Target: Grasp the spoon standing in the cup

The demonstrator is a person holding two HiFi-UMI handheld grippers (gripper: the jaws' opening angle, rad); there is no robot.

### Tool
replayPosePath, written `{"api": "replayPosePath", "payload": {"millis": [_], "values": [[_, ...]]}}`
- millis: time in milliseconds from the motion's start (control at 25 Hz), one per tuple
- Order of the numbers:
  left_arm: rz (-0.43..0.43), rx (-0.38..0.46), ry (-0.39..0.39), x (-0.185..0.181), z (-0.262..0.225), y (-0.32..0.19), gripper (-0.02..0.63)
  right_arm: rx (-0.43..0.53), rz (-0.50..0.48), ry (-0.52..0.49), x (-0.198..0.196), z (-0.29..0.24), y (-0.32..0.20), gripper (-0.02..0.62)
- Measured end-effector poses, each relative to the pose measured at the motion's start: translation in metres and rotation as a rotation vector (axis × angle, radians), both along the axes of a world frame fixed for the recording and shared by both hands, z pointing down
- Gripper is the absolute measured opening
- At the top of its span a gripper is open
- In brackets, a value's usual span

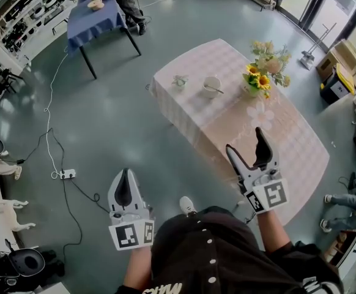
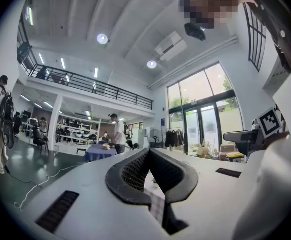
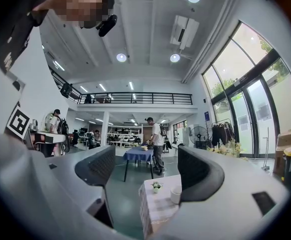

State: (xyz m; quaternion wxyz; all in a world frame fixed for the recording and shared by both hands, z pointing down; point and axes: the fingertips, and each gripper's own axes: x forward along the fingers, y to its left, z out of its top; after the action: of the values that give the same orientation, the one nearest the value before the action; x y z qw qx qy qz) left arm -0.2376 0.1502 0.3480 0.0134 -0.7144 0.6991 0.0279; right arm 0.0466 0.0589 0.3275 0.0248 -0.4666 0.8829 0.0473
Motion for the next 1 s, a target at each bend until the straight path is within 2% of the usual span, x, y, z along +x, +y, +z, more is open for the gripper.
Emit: {"api": "replayPosePath", "payload": {"millis": [280, 560, 1000], "values": [[-0.009, -0.003, 0.002, -0.031, 0.002, -0.002, 0.017, -0.002, -0.016, 0.008, -0.033, 0.0, -0.006, 0.371], [-0.024, -0.027, 0.019, -0.045, 0.016, -0.007, 0.017, -0.02, -0.034, 0.02, -0.052, 0.009, -0.018, 0.371], [-0.053, -0.047, 0.009, -0.065, 0.019, -0.053, 0.017, -0.039, -0.063, 0.014, -0.075, 0.018, -0.076, 0.371]]}}
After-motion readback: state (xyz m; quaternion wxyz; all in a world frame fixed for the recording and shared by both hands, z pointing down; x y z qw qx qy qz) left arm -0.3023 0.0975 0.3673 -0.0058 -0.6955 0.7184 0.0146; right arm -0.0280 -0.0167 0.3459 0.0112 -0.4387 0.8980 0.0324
